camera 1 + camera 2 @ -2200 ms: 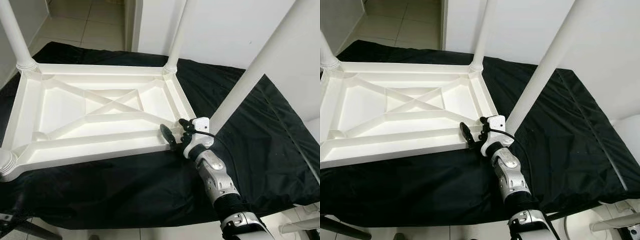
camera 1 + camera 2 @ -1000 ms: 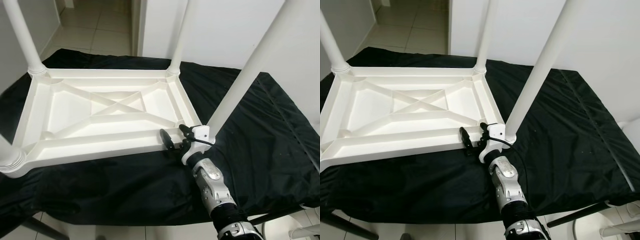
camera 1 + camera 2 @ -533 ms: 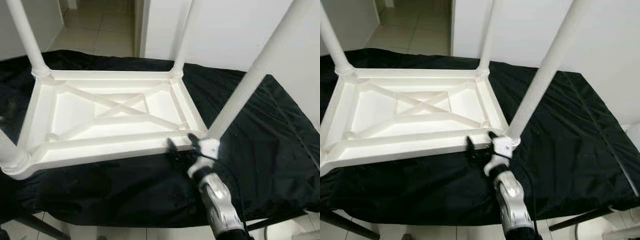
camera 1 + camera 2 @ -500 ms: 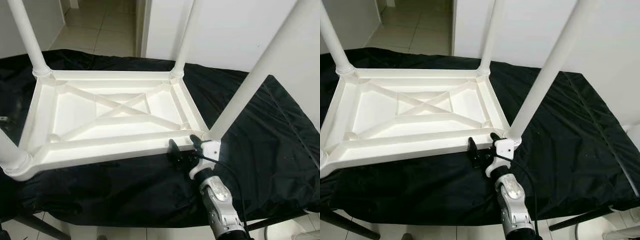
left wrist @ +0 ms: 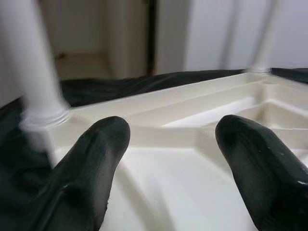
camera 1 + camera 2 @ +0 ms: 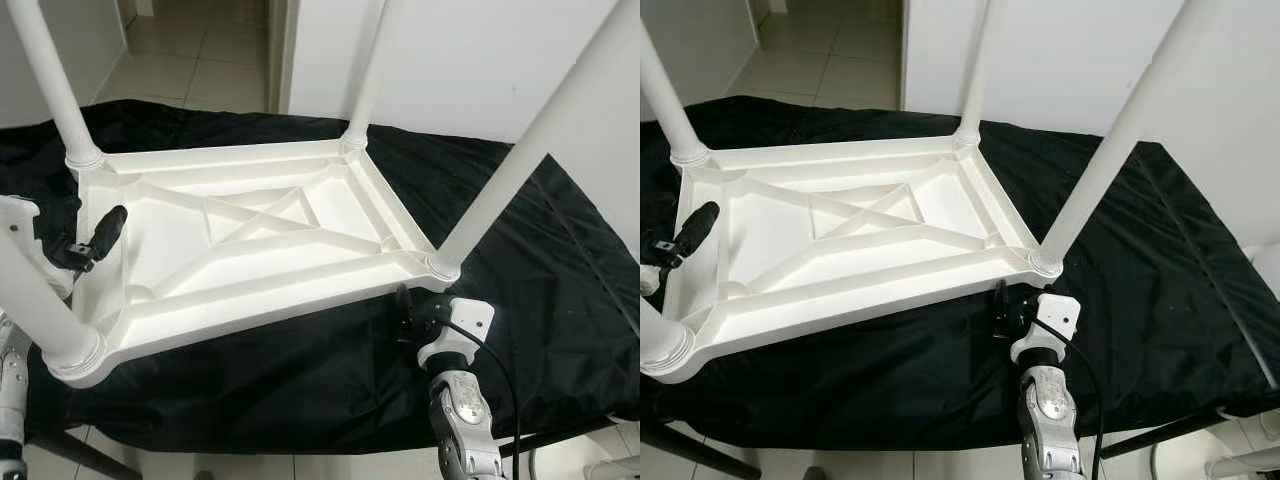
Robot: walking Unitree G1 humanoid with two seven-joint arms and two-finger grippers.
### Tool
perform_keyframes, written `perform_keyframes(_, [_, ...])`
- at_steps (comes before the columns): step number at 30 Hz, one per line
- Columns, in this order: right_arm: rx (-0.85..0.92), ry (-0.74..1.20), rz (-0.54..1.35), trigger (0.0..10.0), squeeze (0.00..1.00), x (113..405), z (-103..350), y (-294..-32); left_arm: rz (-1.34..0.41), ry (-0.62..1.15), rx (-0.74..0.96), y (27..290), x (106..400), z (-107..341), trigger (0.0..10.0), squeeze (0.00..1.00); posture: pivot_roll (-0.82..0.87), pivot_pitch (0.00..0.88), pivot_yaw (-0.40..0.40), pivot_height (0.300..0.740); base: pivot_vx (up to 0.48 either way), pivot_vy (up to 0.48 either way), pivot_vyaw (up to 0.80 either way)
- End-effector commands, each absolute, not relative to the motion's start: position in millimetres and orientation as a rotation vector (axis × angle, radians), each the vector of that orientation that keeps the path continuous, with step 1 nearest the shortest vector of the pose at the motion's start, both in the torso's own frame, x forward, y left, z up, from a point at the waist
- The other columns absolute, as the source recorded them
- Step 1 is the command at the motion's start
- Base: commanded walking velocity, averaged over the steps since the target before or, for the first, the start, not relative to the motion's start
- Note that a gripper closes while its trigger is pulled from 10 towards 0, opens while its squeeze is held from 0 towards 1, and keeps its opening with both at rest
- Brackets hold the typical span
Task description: Building children table
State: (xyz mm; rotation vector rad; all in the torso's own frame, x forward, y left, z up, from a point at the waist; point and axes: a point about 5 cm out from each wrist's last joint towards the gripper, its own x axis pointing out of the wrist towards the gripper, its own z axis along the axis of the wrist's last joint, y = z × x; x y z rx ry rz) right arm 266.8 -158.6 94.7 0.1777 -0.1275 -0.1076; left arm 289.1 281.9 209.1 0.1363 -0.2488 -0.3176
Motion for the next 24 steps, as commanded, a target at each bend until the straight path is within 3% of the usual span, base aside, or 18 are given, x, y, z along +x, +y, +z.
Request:
perform_keyframes(1, [0.242,-0.101,-0.140,10.0,0.00,270.3,92.0,-158.4,-0.575,-0.249,0.147,257.0,284.9,209.9,10.0,0.00,0.11,0.092,-0.109,0.740,0.000,0.000,0.00])
perform_keyframes(9, [0.393,-0.045,-0.119,10.0,0.00,302.2,94.5,-155.5,-0.641,-0.266,0.111,230.3,264.7,218.9,10.0,0.00,0.10,0.102,-0.081,0.740,0.000,0.000,0.00])
perform_keyframes(15, [0.393,-0.029,-0.121,10.0,0.00,310.4,94.7,-157.9,-0.655,-0.264,0.087,223.1,260.6,220.1,10.0,0.00,0.10,0.108,-0.069,0.740,0.000,0.000,0.00])
perform_keyframes(24, [0.383,-0.038,-0.061,10.0,0.00,357.1,120.6,-163.6,-0.720,-0.269,-0.003,190.0,243.8,227.8,10.0,0.00,0.11,0.105,-0.045,0.740,0.000,0.000,0.00])
